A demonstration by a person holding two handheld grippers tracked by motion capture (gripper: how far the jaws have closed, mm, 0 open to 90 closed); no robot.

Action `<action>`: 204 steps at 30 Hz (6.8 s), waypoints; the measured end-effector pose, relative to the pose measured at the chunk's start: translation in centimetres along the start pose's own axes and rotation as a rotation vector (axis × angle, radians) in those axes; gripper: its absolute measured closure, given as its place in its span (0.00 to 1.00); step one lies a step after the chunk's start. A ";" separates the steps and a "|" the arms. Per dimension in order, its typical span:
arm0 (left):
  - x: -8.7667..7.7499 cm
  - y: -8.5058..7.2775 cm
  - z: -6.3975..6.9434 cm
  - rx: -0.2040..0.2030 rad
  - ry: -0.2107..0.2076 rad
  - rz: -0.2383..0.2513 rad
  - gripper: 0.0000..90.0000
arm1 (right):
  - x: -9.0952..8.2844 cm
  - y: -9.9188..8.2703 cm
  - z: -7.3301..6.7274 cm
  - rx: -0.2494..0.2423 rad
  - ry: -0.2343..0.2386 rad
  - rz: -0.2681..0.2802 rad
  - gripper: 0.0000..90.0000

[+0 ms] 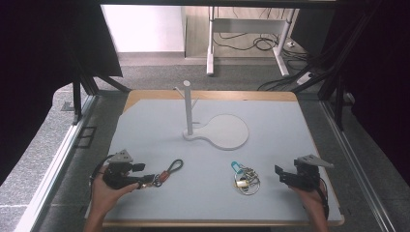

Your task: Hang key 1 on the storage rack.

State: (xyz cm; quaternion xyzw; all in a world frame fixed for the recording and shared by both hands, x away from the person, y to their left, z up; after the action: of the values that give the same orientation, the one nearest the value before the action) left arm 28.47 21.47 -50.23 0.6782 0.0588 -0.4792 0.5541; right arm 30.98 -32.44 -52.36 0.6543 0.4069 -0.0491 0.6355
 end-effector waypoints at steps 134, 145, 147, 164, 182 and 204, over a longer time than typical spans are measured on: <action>-0.5 10.5 0.3 0.117 0.059 -0.242 0.74 | -0.2 -0.3 0.9 -0.005 -0.114 0.000 0.35; -1.3 12.4 -0.2 0.112 0.056 -0.199 0.74 | -0.4 -0.4 1.1 0.004 -0.118 0.001 0.35; -1.3 12.7 -0.3 0.105 0.050 -0.187 0.74 | -0.3 -0.4 1.1 -0.001 -0.117 0.000 0.35; -1.1 14.5 -1.2 0.077 0.046 -0.170 0.74 | -0.3 -0.4 1.2 0.001 -0.119 0.001 0.35; -0.2 17.1 -3.0 0.061 0.038 -0.202 0.74 | -0.3 -0.5 1.5 0.012 -0.126 -0.002 0.35; -0.2 20.2 -4.7 0.029 0.036 -0.169 0.74 | 0.0 -0.6 1.3 0.005 -0.118 -0.014 0.35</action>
State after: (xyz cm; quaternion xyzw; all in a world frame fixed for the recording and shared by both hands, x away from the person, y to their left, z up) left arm 43.40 17.70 -36.42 0.6871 0.1187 -0.5128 0.5008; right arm 31.19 -33.66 -53.07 0.6491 0.3730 -0.0932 0.6564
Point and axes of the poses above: each handheld gripper's, and its own axes: x roughly forward along the jaws, y roughly out of its top, z roughly to its right, the point moved 4 cm from there along x, roughly forward along the jaws, and after that the axes turned 12 degrees about y, right-handed, at the moved point
